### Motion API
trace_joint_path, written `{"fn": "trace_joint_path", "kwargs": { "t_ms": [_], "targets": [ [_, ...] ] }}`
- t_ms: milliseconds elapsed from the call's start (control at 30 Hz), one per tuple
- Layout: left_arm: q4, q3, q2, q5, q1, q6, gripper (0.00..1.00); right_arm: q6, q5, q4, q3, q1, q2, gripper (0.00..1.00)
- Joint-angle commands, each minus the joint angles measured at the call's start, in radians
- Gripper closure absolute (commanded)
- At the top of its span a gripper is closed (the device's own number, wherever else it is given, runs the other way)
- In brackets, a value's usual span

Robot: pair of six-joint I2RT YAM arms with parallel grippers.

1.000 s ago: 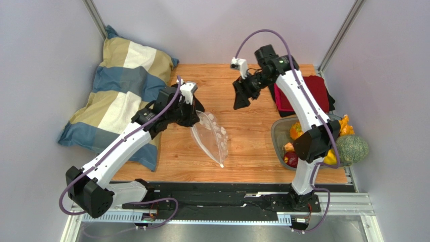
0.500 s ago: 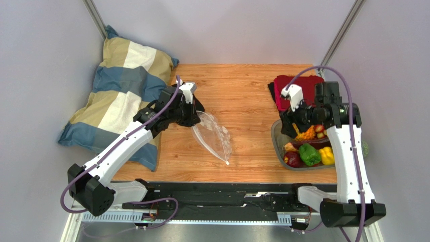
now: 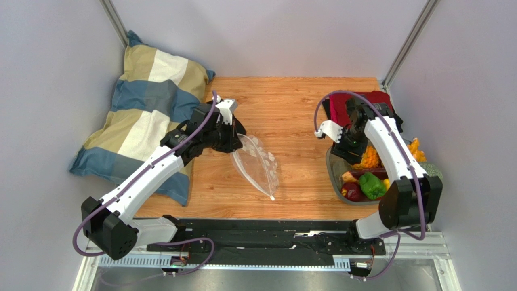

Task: Place the food in the zip-top bag and seal the zipper
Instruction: Open the zipper of the food storage bag, then pick up the fake food from the bin.

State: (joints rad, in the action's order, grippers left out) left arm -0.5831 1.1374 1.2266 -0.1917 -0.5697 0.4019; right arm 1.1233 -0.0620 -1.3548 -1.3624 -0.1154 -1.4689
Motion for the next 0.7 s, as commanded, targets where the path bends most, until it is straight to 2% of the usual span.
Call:
{"fn": "trace_joint_path", "kwargs": {
  "t_ms": [0,267,667],
  "targets": [
    [0.032,0.007,-0.010,-0.017,-0.002,0.000,1.00,0.122,0.146,-0.290,-0.001,-0.055,-0.045,0.42],
    [0.035,0.009,0.005,-0.017,-0.002,0.009,1.00,0.118,0.225,-0.188,0.127,-0.127,-0.122,0.48],
    [0.040,0.007,0.017,-0.015,-0.002,0.005,1.00,0.113,0.220,-0.142,0.177,-0.171,-0.217,0.47]
  ]
}}
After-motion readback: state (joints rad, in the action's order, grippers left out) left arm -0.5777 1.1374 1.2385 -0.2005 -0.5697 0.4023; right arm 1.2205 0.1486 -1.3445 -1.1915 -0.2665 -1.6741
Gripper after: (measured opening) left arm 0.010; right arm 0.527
